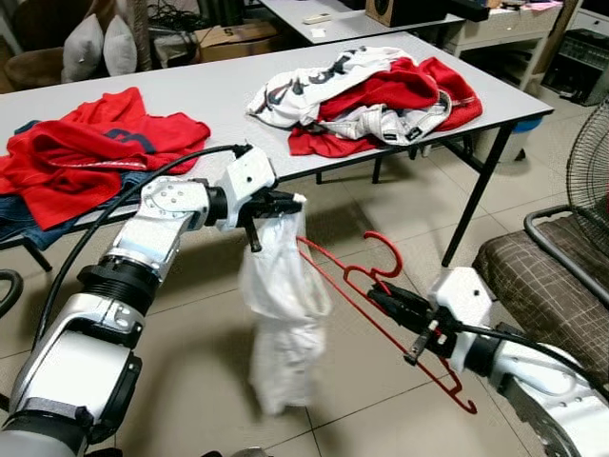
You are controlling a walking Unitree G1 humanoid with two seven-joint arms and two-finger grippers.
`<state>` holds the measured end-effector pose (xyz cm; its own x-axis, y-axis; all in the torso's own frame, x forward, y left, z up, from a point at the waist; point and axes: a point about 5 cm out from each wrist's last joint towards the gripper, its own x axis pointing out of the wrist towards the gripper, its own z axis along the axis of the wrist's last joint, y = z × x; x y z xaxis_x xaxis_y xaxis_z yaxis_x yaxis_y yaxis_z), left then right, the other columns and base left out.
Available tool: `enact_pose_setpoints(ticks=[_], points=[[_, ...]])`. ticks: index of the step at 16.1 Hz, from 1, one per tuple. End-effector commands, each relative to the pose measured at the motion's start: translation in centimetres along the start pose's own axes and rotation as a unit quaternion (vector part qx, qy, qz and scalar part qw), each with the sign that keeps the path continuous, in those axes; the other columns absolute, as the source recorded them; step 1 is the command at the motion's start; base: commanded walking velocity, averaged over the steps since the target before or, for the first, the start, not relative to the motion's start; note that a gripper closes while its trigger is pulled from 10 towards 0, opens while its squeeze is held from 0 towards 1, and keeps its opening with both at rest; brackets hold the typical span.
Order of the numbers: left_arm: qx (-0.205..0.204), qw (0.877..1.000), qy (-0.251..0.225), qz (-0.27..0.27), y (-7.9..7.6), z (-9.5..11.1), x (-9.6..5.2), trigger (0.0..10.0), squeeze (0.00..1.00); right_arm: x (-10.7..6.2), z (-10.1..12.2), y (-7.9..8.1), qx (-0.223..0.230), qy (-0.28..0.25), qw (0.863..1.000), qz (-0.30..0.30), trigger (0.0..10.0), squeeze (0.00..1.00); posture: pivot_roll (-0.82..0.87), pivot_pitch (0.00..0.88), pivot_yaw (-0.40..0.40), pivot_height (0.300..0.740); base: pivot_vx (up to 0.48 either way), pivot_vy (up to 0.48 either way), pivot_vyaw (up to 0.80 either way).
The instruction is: Hang hanger
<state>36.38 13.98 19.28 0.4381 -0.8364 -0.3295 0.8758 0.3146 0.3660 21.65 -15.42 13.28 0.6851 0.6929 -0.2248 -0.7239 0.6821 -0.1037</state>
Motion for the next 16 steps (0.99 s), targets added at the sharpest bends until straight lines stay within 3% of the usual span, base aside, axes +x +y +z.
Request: enact_pose_setpoints(ticks=[1,3,5,7,10,11,12,13,14,16], points=[[0.019,1.000,-0.015,0.007,0.8,1.2,-0.5,10.0,0.00,0.2,0.4,0.0,-0.010,-0.008,1.000,0.000,10.0,0.00,-0.01,0.000,0.096,0.740,0.000,0.000,0.00],[0.035,0.999,-0.009,0.033,1.7,1.5,-0.8,10.0,0.00,0.5,0.7,0.4,-0.011,-0.008,1.000,0.009,10.0,0.00,0.00,0.000,0.105,0.740,0.000,0.000,0.00],[0.036,0.996,-0.073,0.034,2.3,3.4,-1.2,10.0,0.00,0.9,-1.8,0.3,0.013,0.077,0.997,-0.006,10.0,0.00,0.01,0.000,0.119,0.740,0.000,0.000,0.00],[0.033,0.992,-0.116,0.018,2.4,4.9,-1.5,10.0,0.00,1.3,-3.4,-0.7,0.068,0.104,0.990,-0.059,10.0,0.00,0.02,0.000,0.126,0.740,0.000,0.000,0.00],[0.048,0.993,-0.110,0.015,2.5,4.9,-1.6,10.0,0.00,1.2,-3.6,-1.6,0.099,0.113,0.984,-0.095,10.0,0.00,0.02,0.000,0.117,0.740,0.000,0.000,0.00],[0.052,0.992,-0.113,0.015,2.5,5.0,-1.8,10.0,0.00,1.0,-4.0,-1.8,0.136,0.119,0.978,-0.109,10.0,0.00,0.02,0.000,0.114,0.740,0.000,0.000,0.00],[0.052,0.991,-0.121,0.011,2.2,5.1,-2.0,10.0,0.00,0.9,-4.5,-2.1,0.186,0.117,0.968,-0.120,10.0,0.00,0.01,0.000,0.109,0.740,0.000,0.000,0.00],[0.052,0.991,-0.125,0.005,2.0,5.1,-2.0,10.0,0.00,1.0,-4.6,-2.3,0.206,0.109,0.964,-0.127,10.0,0.00,0.01,0.000,0.107,0.740,0.000,0.000,0.00],[0.052,0.990,-0.128,-0.013,1.2,4.9,-1.9,10.0,0.00,1.4,-3.6,-2.9,0.254,0.052,0.956,-0.135,10.0,0.00,0.01,0.000,0.103,0.740,0.000,0.000,0.00],[0.056,0.990,-0.125,-0.020,0.5,4.6,-1.7,10.0,0.00,1.7,-2.2,-3.4,0.299,-0.006,0.945,-0.130,10.0,0.00,0.01,0.000,0.099,0.740,0.000,0.000,0.00]])
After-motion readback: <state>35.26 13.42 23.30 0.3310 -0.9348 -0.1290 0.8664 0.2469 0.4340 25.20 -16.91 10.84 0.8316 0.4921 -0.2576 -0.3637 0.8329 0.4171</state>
